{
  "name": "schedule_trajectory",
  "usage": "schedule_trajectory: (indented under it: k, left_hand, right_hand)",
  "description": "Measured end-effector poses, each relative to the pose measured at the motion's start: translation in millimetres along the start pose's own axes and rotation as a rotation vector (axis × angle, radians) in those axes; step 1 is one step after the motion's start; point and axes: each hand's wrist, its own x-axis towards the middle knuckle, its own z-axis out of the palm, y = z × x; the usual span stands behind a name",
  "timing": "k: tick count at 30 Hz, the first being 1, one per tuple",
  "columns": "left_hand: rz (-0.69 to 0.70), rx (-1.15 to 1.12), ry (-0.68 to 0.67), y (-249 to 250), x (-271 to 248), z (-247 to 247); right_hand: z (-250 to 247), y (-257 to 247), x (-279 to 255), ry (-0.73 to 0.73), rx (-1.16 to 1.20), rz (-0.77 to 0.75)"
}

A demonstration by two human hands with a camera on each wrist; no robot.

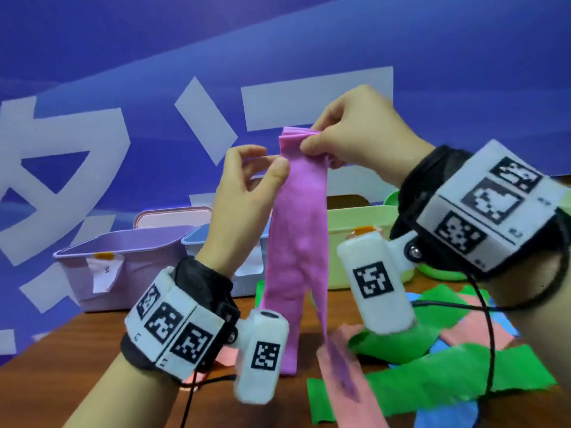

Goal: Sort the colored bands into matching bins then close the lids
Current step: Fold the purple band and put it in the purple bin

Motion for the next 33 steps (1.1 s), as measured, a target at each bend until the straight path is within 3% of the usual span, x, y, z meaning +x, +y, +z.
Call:
schedule_trajectory:
  k: [3,6,13,18,33]
  left_hand:
    - [-0.003,0.034,-0.184,14.5,5.7,7.8]
    - [-0.024,0.130,-0.259,30.6,15.0,19.7]
    - [-0.064,0.165,-0.247,41.6,35.4,43.6]
    - [-0.139,0.104,-0.334,22.7,30.1,59.1]
    - [-0.225,0.010,-0.390,-6.2,16.1,79.4]
  right_hand:
    - [-18.0,-13.2,18.0,-0.046,-0.024,0.019]
    - [-35.4,-21.8,29.6,-0.035,-0.022,0.018]
    - [-54.6,-20.9,47.4,0.007,-0.023,0.108]
    - [-60.1,-9.8,45.1,0.053,0.006,0.204]
    - [-73.0,-3.8,34.7,0.081,0.176,0.271]
